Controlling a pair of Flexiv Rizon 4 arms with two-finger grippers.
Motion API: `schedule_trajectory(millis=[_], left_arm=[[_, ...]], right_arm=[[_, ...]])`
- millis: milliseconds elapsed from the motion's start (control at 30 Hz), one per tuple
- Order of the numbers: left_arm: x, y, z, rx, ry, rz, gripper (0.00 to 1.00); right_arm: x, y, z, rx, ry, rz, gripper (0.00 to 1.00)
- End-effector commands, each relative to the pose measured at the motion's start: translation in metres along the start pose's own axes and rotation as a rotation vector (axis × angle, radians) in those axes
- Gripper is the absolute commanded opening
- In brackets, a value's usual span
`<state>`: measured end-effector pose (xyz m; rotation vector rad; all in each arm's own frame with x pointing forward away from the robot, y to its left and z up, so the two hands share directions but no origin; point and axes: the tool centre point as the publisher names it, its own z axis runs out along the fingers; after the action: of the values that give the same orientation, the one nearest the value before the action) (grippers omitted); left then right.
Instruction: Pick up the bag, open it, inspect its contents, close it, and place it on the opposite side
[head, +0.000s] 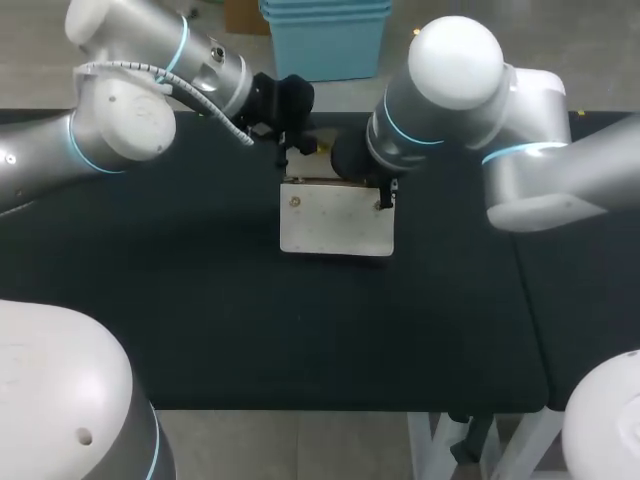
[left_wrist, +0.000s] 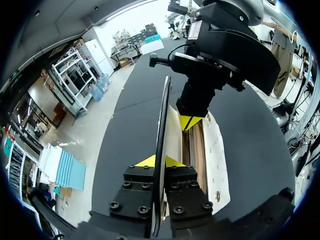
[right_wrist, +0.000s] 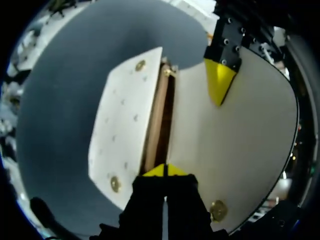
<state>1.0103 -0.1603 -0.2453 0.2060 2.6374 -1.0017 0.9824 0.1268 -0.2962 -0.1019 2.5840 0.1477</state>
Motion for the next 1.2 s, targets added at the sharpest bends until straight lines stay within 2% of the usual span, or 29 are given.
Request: schedule_trajectory(millis=[33, 333, 600, 1200], left_arm=[[-0.001, -0.001, 0.0, -0.005, -0.006, -0.019, 0.0], [-0.003, -0.003, -0.002, 0.008, -0.014, -0.051, 0.0], [-0.002, -0.001, 0.005, 0.041, 0.008, -0.065, 0.0], [0.004, 0.006, 0.004, 0.129, 0.091, -0.104, 0.0]], right_arm=[[0.007, 0.001, -0.001, 0.009, 0.002, 0.001, 0.0], [0.026, 0.004, -0.003, 0.022, 0.01, 0.007, 0.0], [0.039, 0.009, -0.003, 0.046, 0.026, 0.01, 0.0], [0.043, 0.009, 0.009, 0.109, 0.129, 0.051, 0.0]])
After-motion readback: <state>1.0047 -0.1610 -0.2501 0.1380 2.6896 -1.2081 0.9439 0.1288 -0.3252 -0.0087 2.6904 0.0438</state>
